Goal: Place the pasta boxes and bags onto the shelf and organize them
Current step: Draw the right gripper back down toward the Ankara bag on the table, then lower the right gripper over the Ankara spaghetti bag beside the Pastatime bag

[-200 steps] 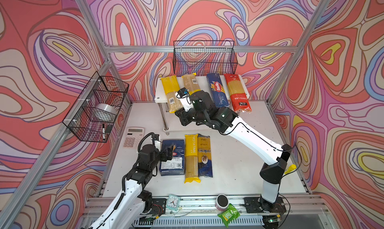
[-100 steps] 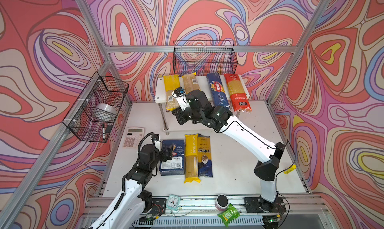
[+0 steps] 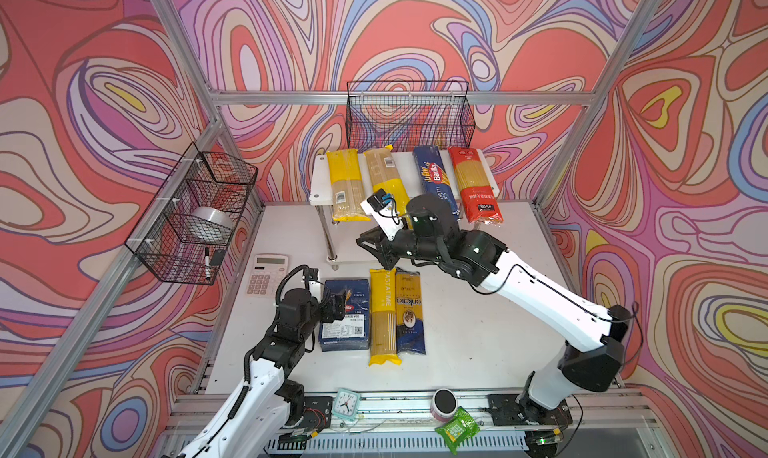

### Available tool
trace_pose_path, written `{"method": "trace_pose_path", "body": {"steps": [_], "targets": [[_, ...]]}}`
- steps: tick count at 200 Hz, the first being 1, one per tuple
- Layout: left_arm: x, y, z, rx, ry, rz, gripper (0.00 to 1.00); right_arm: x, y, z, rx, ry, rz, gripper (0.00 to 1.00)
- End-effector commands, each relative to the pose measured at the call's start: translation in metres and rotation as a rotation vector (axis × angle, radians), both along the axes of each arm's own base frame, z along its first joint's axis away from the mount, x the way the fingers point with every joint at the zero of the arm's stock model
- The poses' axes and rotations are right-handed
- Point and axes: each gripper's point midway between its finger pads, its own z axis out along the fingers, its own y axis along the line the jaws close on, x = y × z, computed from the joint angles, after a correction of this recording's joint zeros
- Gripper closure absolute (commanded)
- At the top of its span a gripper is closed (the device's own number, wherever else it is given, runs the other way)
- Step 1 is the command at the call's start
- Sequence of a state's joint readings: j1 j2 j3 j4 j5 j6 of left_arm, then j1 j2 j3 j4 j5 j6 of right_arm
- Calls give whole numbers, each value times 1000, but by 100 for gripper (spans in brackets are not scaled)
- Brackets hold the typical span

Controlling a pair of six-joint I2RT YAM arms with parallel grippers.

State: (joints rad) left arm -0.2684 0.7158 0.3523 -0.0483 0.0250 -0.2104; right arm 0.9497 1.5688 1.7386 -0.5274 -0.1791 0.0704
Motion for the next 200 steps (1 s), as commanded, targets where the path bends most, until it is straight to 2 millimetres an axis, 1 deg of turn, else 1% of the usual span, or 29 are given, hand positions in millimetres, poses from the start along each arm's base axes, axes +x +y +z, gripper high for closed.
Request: {"method": "trace_pose_path", "body": {"steps": [1,20,32,33,52,70,81,85,95,113,118,124,151,200], "targets": [[3,2,5,1,-18,14,0,-23,-9,-17,-21,-16,24,82],[3,2,5,2,-17,11,0,-27,-29,-50,-86,46,-37,81],[3,2,5,2,-18,9,0,-31,-41,-66,-120,82,-77,80],[3,2,5,2,-18,10,0,-32,-43,-70,-128,90,-83,80],[4,2,5,3,-17,10,0,-39,-62,-92,-148,117,-152,80],[4,1,5,2,-12,7,0,-38,-83,-113,-151,107,-235,81],[5,0,4,4,-6,2,0,-35,-96,-129,-178,113,-297,81],[5,-1,4,3,-6,-1,0,-33,-102,-139,-194,119,-327,81],[6,-1,3,5,-2,-3,0,-29,-110,-154,-208,129,-381,82],[5,1,3,7,2,9,0,-27,-116,-176,-229,172,-429,82],[4,2,4,6,-5,15,0,-26,-118,-182,-238,182,-448,80],[3,3,5,6,-12,20,0,-24,-122,-188,-248,190,-475,77],[0,7,7,0,-32,35,0,-18,-137,-212,-314,213,-565,76],[3,9,3,11,2,57,0,-11,-130,-266,-361,421,-568,66]]}}
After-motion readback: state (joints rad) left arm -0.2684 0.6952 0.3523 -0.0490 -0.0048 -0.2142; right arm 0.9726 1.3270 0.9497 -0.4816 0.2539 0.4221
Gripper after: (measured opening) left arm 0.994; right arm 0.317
